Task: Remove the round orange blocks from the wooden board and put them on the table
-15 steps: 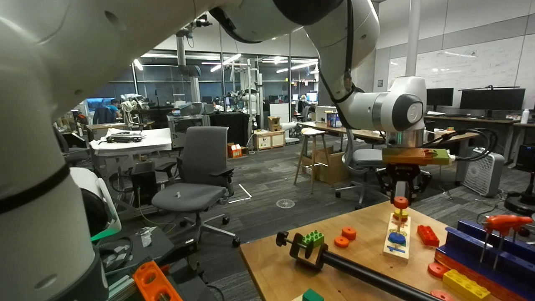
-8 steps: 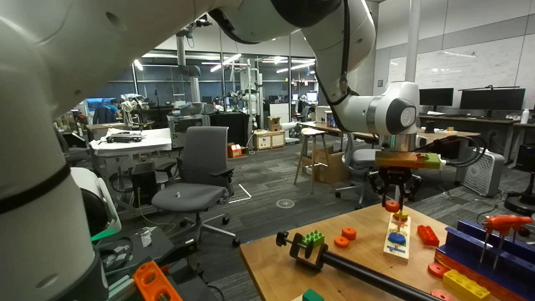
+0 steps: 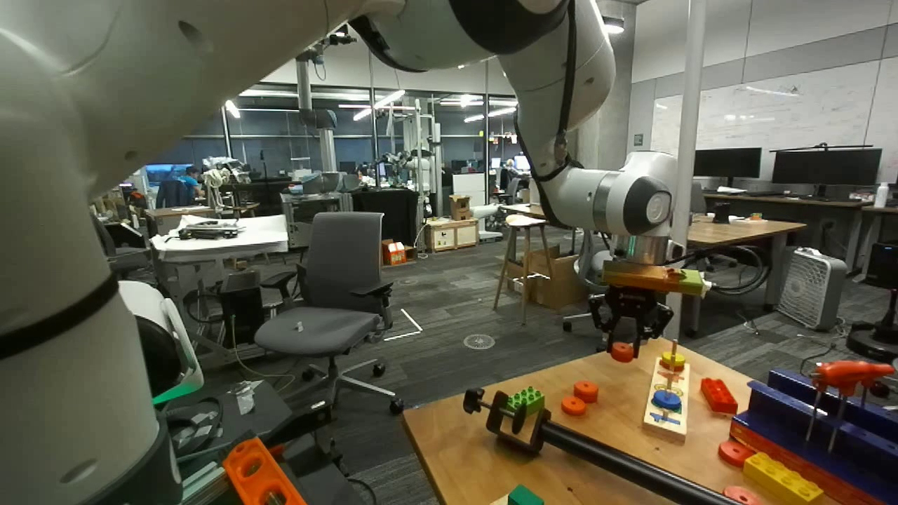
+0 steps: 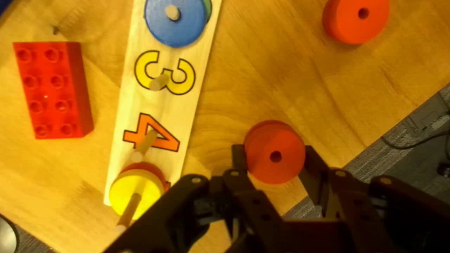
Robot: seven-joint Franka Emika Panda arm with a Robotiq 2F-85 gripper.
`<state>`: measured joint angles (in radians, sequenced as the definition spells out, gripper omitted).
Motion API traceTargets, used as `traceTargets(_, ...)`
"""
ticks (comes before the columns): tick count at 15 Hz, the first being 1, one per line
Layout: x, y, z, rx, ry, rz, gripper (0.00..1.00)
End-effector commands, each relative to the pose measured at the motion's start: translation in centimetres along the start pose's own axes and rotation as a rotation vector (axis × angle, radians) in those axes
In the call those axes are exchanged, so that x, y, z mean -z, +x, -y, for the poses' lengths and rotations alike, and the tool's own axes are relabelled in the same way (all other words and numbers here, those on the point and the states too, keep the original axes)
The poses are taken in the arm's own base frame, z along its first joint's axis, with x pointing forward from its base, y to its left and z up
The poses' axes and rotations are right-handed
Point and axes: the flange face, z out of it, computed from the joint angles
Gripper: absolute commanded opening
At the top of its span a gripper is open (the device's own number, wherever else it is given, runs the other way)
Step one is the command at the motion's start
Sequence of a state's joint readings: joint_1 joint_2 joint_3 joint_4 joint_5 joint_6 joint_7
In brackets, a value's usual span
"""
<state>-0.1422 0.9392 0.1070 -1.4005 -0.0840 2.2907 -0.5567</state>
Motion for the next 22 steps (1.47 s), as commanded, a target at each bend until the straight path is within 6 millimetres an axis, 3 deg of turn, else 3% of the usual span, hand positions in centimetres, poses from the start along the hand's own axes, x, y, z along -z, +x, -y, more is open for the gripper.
traceTargets(1,0.3,-0.8,1.3,0.033,0.036,0.019,0.23)
traceTargets(13,-1.6,-2.8,1.7,0.025,0.055,0.063,0.23)
traceTargets(14,-1.7,-2.9,1.7,0.023,0.057,0.067,0.67)
traceTargets(16,-1.9,-3.1,1.7,0.023,0.059,0.071,0.72)
traceTargets(19,-1.9,-3.3,1.4,0.015,0.057,0.076,0.97)
traceTargets(21,-1.2,-3.5,0.9,0.008,0.039,0.076,1.00)
traceTargets(22,0.4,-3.5,0.6,-0.001,0.006,0.073,1.00)
